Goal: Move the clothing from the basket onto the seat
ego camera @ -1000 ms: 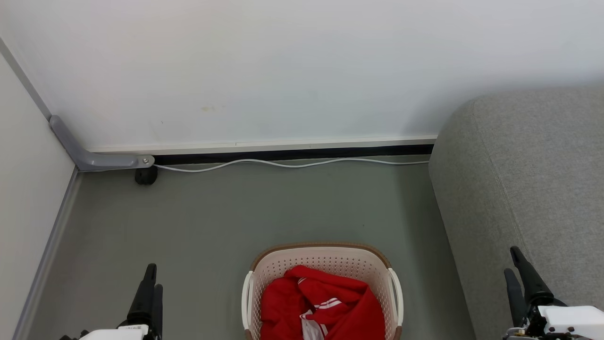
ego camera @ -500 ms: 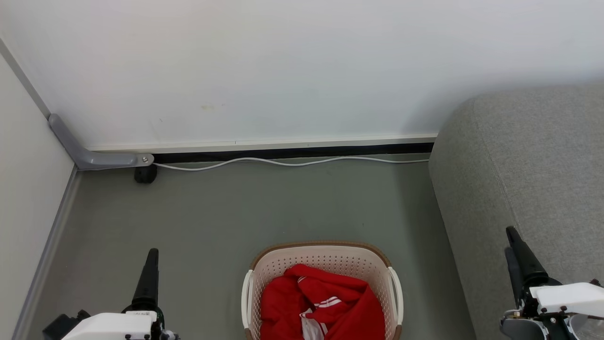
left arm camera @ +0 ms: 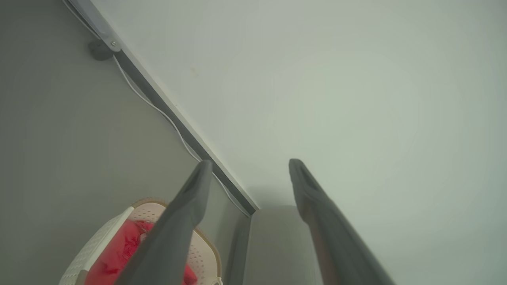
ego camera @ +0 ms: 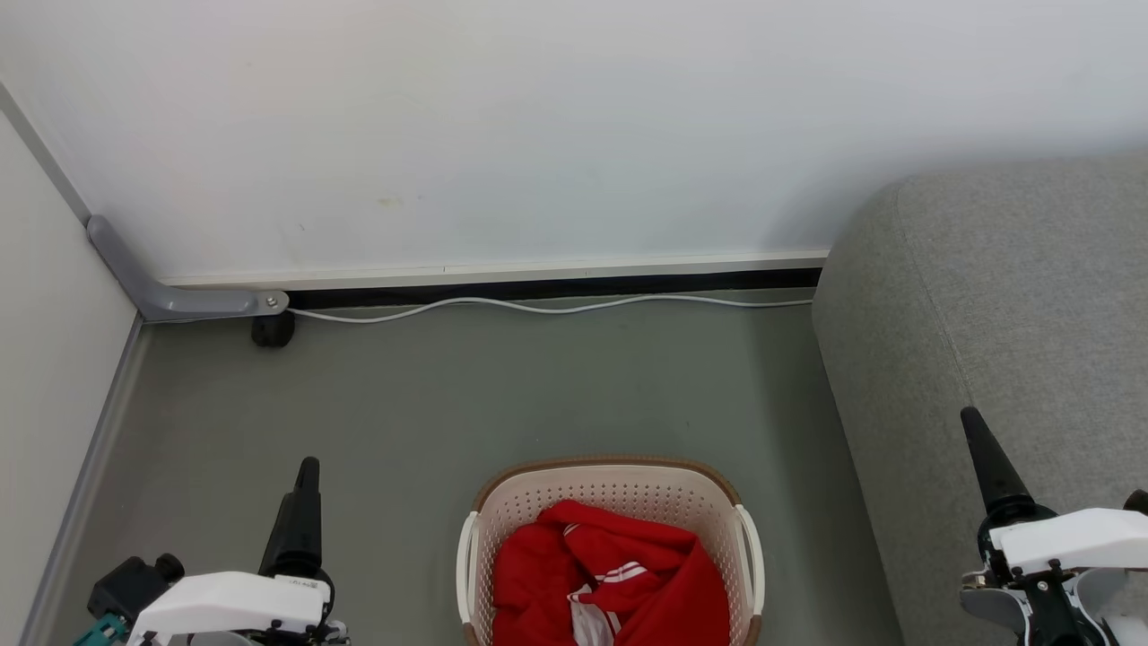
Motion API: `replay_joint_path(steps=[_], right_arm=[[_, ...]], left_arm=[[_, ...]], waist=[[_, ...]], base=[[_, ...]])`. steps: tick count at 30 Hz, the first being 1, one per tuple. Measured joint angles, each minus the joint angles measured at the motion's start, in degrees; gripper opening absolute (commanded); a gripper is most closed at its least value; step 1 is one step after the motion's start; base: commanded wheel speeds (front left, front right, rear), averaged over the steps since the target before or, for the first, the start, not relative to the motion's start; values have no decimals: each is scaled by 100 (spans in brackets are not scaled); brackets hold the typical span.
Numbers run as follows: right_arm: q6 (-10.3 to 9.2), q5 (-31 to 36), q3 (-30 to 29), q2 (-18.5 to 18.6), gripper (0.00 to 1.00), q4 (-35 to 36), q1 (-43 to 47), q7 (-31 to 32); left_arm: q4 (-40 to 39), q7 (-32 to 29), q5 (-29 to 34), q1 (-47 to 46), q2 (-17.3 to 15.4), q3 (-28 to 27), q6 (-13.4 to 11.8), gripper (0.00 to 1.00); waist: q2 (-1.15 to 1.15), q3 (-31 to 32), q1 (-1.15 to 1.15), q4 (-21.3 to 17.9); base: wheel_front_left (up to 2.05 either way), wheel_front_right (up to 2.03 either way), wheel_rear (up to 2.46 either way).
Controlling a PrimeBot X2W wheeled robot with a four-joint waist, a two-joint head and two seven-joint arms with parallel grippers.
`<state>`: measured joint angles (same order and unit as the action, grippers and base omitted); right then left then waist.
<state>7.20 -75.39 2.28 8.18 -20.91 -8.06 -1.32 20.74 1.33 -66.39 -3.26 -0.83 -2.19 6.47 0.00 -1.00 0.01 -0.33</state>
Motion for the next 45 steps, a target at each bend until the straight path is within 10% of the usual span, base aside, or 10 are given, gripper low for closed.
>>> replay_joint_path(steps=[45], right_arm=[[1,2849,1110,694,100,-576,-789,-736]], left_arm=[[357,771,3877,-475,-53,468,-578,100]], waist=[[0,-1,0,-8]], base=[[0,0,0]])
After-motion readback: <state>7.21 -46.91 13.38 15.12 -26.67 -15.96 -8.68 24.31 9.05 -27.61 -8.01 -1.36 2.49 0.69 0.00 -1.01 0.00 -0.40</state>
